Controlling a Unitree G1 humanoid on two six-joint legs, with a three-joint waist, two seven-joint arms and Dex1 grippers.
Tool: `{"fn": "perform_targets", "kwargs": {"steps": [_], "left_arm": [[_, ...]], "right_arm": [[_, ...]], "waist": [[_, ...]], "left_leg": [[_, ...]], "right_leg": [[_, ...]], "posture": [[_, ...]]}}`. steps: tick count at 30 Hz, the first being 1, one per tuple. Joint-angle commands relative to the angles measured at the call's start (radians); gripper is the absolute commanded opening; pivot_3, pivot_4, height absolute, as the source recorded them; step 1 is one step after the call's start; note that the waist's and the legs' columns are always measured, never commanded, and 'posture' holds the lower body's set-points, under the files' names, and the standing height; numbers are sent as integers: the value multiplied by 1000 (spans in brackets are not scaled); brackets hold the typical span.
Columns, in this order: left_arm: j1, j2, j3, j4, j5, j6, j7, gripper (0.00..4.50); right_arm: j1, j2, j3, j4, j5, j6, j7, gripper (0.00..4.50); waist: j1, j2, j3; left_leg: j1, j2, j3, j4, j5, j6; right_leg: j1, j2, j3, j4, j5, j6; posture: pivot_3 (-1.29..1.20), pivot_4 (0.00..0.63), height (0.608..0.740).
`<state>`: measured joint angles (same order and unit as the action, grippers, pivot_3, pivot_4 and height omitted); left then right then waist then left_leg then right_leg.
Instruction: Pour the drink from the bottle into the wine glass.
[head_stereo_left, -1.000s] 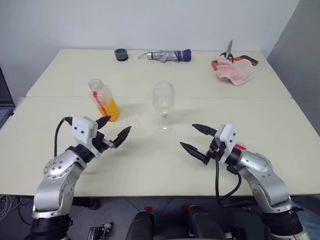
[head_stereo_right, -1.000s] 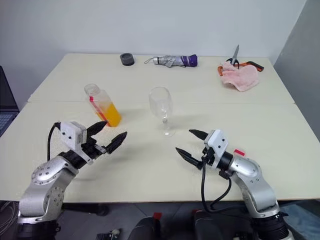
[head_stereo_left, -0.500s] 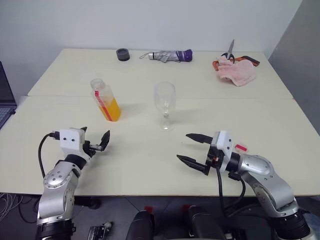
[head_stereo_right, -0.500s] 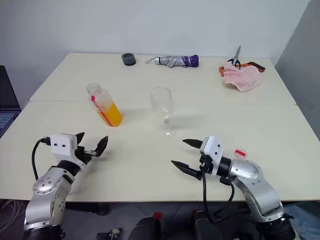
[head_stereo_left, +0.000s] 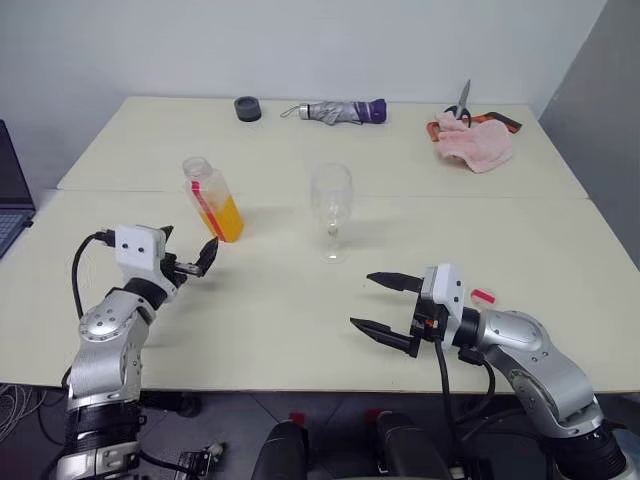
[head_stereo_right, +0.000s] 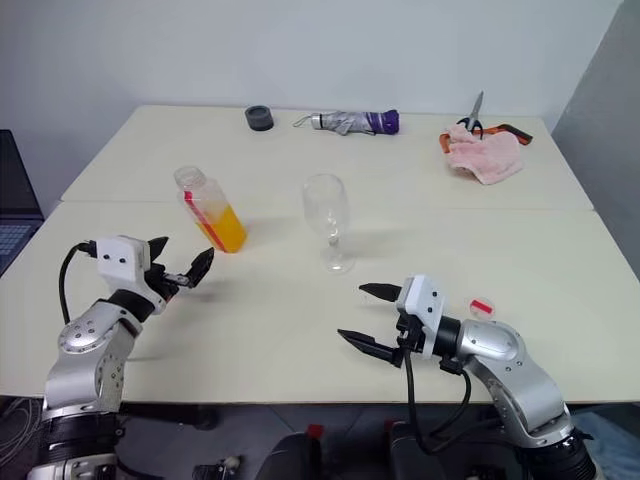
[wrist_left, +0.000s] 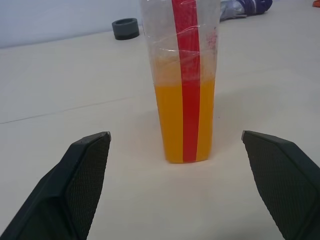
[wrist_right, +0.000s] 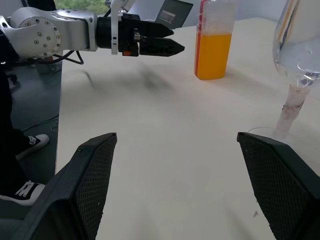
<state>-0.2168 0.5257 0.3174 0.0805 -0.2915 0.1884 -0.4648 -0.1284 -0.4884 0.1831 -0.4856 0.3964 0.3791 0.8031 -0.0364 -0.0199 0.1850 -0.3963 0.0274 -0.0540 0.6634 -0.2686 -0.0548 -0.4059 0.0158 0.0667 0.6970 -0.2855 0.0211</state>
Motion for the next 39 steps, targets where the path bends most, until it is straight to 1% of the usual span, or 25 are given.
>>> {"fn": "perform_targets", "kwargs": {"steps": [1, 15, 22, 39], "left_arm": [[-31, 16, -1, -13, 5, -12, -4, 4500], [-28, 5, -4, -38, 5, -3, 8, 4500], [-41, 13, -4, -33, -9, 9, -15, 4500], [-54, 9, 15, -13, -2, -1, 6, 4500]], "right_arm": [[-10, 6, -5, -32, 11, -10, -5, 4099], [-18, 31, 0, -8, -18, -28, -20, 4099], [-28, 46, -18, -23, 24, 7, -27, 4099], [-42, 46, -5, -16, 30, 5, -40, 4099]], "waist": [[1, 0, 0], [2, 0, 0], [2, 0, 0], [2, 0, 0]], "left_leg": [[0, 0, 0, 0, 0, 0], [0, 0, 0, 0, 0, 0], [0, 0, 0, 0, 0, 0], [0, 0, 0, 0, 0, 0]], "right_leg": [[0, 0, 0, 0, 0, 0], [0, 0, 0, 0, 0, 0], [0, 0, 0, 0, 0, 0], [0, 0, 0, 0, 0, 0]], "posture": [[0, 150, 740], [0, 150, 740], [0, 150, 740], [0, 150, 740]]}}
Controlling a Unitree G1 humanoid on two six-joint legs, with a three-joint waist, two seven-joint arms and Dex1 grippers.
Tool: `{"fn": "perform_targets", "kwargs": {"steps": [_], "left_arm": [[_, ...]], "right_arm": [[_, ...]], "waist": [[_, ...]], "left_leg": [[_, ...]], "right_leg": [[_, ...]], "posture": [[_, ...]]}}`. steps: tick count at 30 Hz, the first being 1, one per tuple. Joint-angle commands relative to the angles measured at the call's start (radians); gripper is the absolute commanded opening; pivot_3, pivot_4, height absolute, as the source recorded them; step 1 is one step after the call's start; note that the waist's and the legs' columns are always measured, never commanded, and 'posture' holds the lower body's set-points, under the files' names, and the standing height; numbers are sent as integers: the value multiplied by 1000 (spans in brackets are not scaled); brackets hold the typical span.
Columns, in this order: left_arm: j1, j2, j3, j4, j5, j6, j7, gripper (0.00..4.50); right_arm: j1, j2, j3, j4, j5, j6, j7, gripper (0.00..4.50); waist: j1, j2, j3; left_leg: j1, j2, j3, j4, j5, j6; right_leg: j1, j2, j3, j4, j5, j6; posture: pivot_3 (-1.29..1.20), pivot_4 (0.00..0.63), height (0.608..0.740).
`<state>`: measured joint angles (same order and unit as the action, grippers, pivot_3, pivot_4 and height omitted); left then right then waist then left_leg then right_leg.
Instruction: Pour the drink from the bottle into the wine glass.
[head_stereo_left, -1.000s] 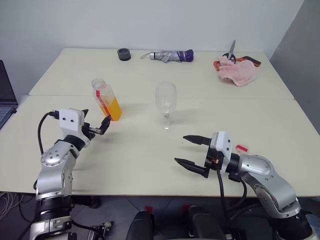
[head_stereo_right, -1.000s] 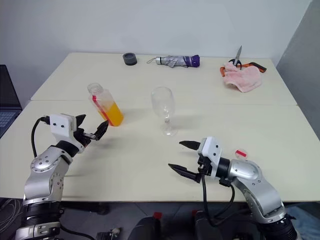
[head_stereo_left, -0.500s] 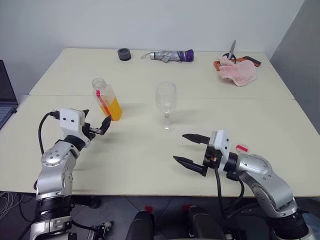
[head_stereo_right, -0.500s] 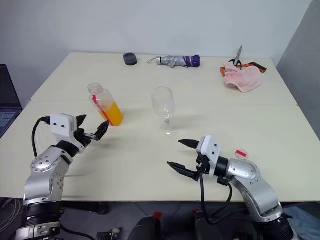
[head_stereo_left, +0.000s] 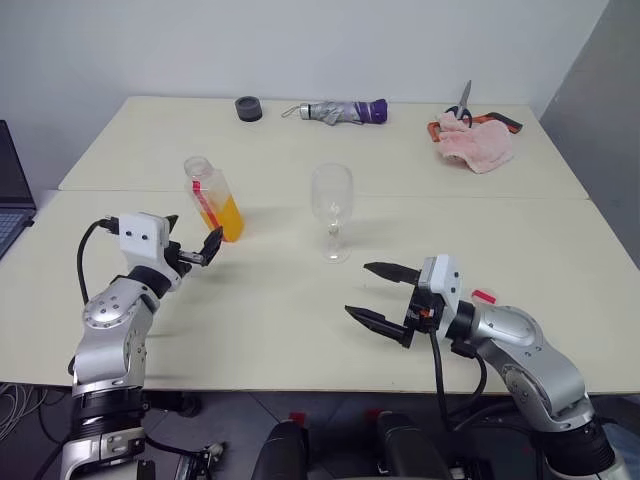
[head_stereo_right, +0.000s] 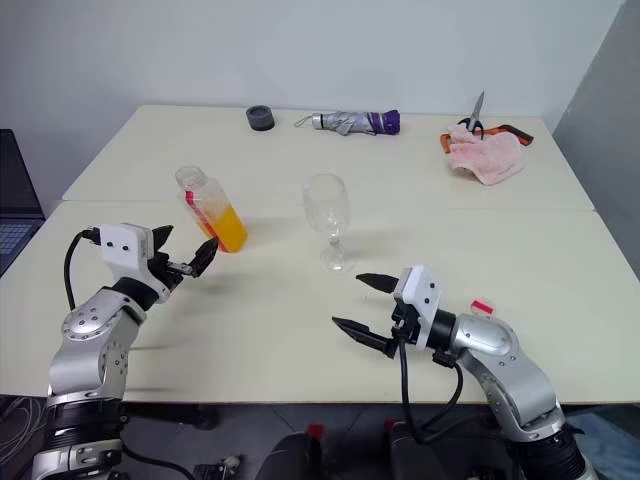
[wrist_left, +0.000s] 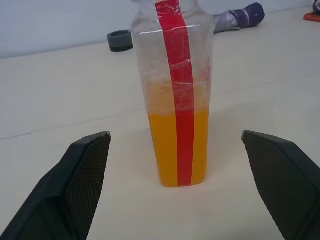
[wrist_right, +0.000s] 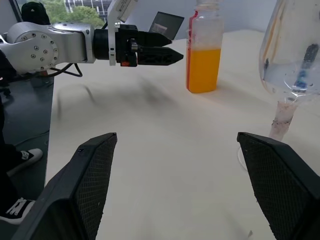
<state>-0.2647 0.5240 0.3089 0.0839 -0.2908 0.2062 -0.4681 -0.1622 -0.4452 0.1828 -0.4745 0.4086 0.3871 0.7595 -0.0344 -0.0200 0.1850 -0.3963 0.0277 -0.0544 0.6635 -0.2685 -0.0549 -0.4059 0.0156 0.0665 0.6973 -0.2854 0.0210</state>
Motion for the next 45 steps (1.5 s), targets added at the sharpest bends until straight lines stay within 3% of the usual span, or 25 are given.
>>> {"fn": "perform_targets", "kwargs": {"steps": [1, 30, 45], "left_arm": [[-5, 10, 24, -17, -3, -20, 10, 4500], [-2, 7, 31, -6, -18, -25, 0, 4500], [-128, 38, 3, 127, -2, -30, -42, 4500]], "right_arm": [[-8, 4, -4, -24, 17, -4, 4, 4099], [-12, 10, 12, -10, 0, -15, 3, 4099], [-61, 27, 26, -28, 39, 36, 12, 4099]], "waist": [[0, 0, 0], [0, 0, 0], [2, 0, 0]], "left_leg": [[0, 0, 0, 0, 0, 0], [0, 0, 0, 0, 0, 0], [0, 0, -1, 0, 0, 0]], "right_leg": [[0, 0, 0, 0, 0, 0], [0, 0, 0, 0, 0, 0], [0, 0, -1, 0, 0, 0]], "posture": [[0, 150, 740], [0, 150, 740], [0, 150, 740]]}}
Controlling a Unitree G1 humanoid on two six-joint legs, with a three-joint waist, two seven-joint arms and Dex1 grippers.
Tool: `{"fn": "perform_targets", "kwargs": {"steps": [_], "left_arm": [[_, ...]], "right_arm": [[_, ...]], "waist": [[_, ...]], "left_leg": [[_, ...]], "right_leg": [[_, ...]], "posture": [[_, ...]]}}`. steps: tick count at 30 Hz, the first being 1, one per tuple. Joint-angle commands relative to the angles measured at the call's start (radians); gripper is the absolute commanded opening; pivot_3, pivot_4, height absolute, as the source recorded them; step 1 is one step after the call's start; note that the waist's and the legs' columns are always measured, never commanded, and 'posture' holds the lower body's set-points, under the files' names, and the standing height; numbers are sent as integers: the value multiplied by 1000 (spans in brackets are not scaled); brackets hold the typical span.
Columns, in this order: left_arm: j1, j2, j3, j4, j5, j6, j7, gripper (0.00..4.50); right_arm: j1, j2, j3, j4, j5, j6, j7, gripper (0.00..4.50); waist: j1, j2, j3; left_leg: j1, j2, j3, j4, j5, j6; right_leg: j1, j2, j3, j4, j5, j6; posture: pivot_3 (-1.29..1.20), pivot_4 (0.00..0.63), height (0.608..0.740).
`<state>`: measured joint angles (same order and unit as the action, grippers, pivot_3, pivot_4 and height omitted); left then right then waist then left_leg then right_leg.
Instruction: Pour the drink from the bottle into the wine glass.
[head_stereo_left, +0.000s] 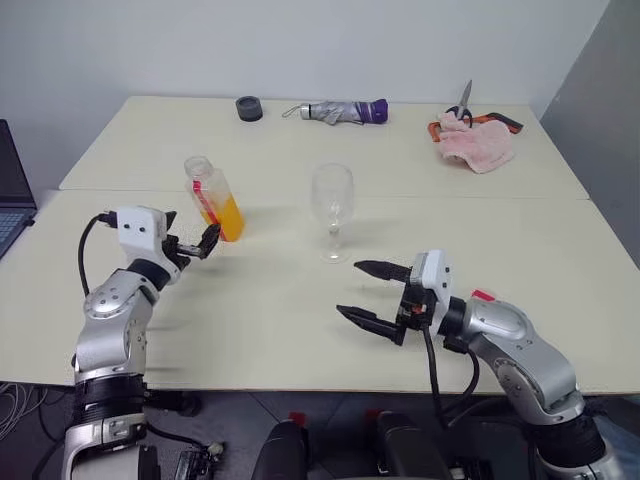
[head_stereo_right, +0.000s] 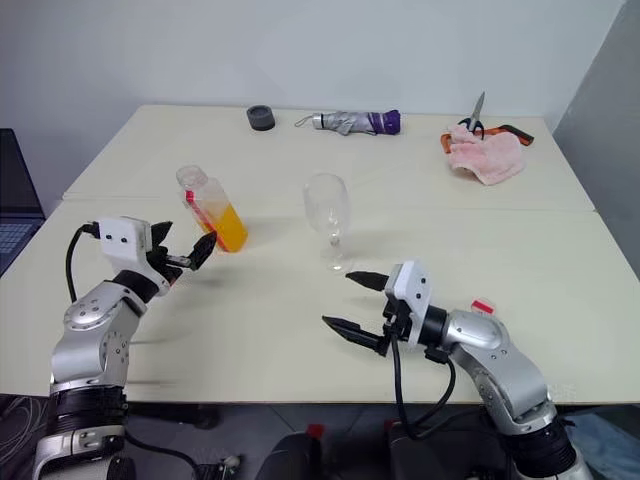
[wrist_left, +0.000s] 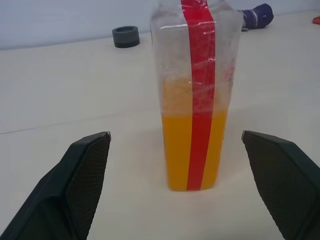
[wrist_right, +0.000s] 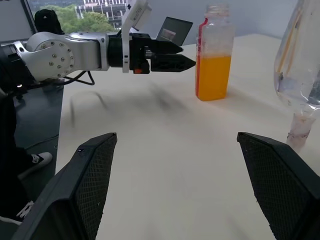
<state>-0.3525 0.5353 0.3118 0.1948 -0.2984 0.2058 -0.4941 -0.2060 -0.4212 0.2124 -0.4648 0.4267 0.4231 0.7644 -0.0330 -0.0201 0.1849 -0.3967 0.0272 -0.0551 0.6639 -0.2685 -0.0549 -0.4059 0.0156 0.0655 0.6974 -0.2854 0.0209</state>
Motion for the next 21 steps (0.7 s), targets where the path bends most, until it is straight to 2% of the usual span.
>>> {"fn": "perform_targets", "kwargs": {"steps": [1, 21], "left_arm": [[-54, 30, -5, 29, 9, -31, -23, 4500], [-252, 32, -66, 289, 63, -134, -78, 4500]], "right_arm": [[-19, 3, -3, -38, 21, 1, 7, 4099], [-59, 23, 9, -11, 12, -18, 8, 4099]], "waist": [[0, 0, 0], [0, 0, 0]], "left_leg": [[0, 0, 0, 0, 0, 0], [0, -1, 0, 1, 0, 0]], "right_leg": [[0, 0, 0, 0, 0, 0], [0, 0, -1, 0, 0, 0]], "posture": [[0, 150, 740], [0, 150, 740]]}}
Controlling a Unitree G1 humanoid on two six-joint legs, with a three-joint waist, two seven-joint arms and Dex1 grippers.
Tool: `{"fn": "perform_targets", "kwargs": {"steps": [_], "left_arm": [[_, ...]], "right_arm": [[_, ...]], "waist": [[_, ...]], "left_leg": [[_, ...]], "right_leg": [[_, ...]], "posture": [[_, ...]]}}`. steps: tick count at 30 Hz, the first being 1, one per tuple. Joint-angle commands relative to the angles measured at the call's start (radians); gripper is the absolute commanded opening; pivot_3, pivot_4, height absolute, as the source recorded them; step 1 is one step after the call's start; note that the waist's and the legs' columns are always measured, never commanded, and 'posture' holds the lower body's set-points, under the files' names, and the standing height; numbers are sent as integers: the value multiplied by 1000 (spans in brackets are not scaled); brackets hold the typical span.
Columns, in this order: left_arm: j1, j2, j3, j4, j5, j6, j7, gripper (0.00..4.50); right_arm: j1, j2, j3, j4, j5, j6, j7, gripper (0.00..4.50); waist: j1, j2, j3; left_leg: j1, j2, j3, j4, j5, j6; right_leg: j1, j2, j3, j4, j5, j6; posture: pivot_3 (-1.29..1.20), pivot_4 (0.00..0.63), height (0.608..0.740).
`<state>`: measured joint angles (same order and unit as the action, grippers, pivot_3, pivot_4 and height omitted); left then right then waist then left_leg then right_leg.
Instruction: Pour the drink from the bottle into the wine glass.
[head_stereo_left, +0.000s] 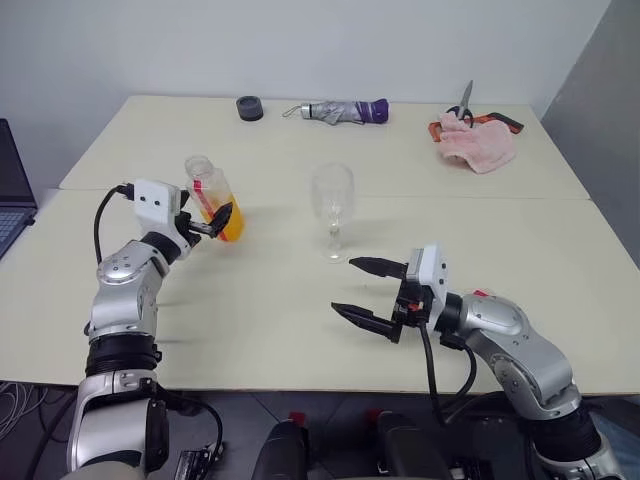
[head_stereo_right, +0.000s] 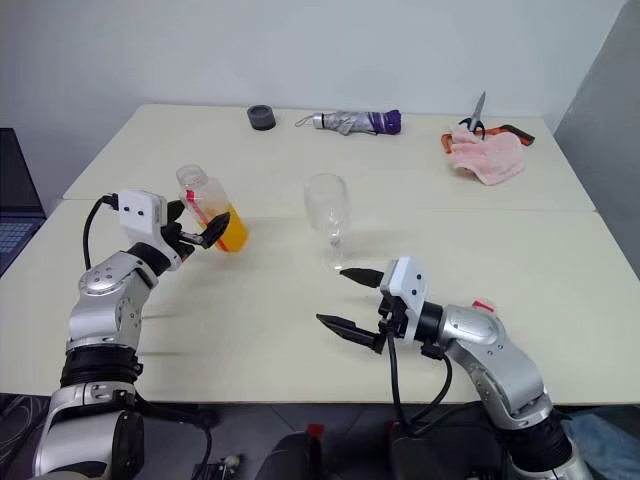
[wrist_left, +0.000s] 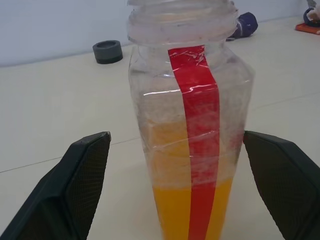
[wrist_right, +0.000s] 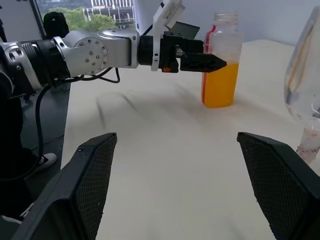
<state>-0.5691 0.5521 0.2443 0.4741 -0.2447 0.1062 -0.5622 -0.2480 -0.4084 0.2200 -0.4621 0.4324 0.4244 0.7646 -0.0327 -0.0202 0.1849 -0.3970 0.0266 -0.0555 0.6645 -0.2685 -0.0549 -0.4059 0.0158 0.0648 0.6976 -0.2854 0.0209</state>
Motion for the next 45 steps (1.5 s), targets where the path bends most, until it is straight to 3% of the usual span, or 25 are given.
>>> {"fn": "perform_targets", "kwargs": {"steps": [1, 8, 12, 17, 19, 26, 30, 39, 45], "left_arm": [[-44, 15, -2, 23, 10, -41, -14, 4500], [-81, 7, -11, 77, 14, -67, -27, 4500], [-93, 2, -13, 103, 12, -80, -33, 3599], [-99, -3, -11, 120, 11, -90, -37, 1979], [-102, -3, -10, 127, 10, -93, -39, 1749], [-101, -5, -1, 118, -2, -90, -38, 1724], [-93, -24, -13, 24, -16, -48, -29, 1724], [-154, -68, -110, -143, 22, 42, -28, 1723], [-228, -93, -186, -171, 51, 36, -53, 1713]], "right_arm": [[-20, 13, 3, -11, 6, -21, 7, 4099], [-28, 23, 6, -3, -1, -24, 9, 4099], [-31, 27, 5, -1, -5, -24, 9, 4120], [-30, 31, 5, -1, -10, -27, 6, 4120], [-30, 33, 5, 0, -12, -28, 5, 4120], [-27, 39, 2, -3, -19, -35, -5, 4120], [-26, 41, -24, -24, -10, -25, -30, 4120], [-30, 37, -84, -54, 9, -4, -88, 4120], [-87, 94, -113, -39, 5, -4, -176, 4120]], "waist": [[0, 0, 0], [0, 0, 0], [0, 0, 0], [0, 0, 0], [0, 0, 0], [0, 0, 0], [0, 0, 0], [1, 0, 0], [1, 0, 0]], "left_leg": [[0, 0, 0, 0, 0, 0], [0, 0, 0, 0, 0, 0], [0, 0, -1, 0, 0, 0], [0, 0, -1, 0, 0, 0], [0, 0, -1, 0, 0, 0], [0, 0, -1, 0, 0, 0], [-1, 0, -1, 0, 0, 0], [-2, 0, -2, 1, 0, 0], [-1, -1, -1, 1, 0, 0]], "right_leg": [[0, 0, 0, 0, 0, 0], [0, 0, 0, 0, 0, 0], [0, 0, -1, 0, 0, 0], [0, 0, -1, 0, 0, 0], [0, 0, -1, 0, 0, 0], [0, 0, -1, 0, 0, 0], [0, 0, -1, 0, 0, 0], [0, -1, -2, 0, 0, 0], [0, 0, -1, 0, 0, 0]], "posture": [[0, 150, 740], [0, 150, 740], [0, 150, 740], [0, 150, 740], [0, 150, 740], [0, 150, 740], [0, 150, 740], [0, 150, 740], [0, 150, 740]]}}
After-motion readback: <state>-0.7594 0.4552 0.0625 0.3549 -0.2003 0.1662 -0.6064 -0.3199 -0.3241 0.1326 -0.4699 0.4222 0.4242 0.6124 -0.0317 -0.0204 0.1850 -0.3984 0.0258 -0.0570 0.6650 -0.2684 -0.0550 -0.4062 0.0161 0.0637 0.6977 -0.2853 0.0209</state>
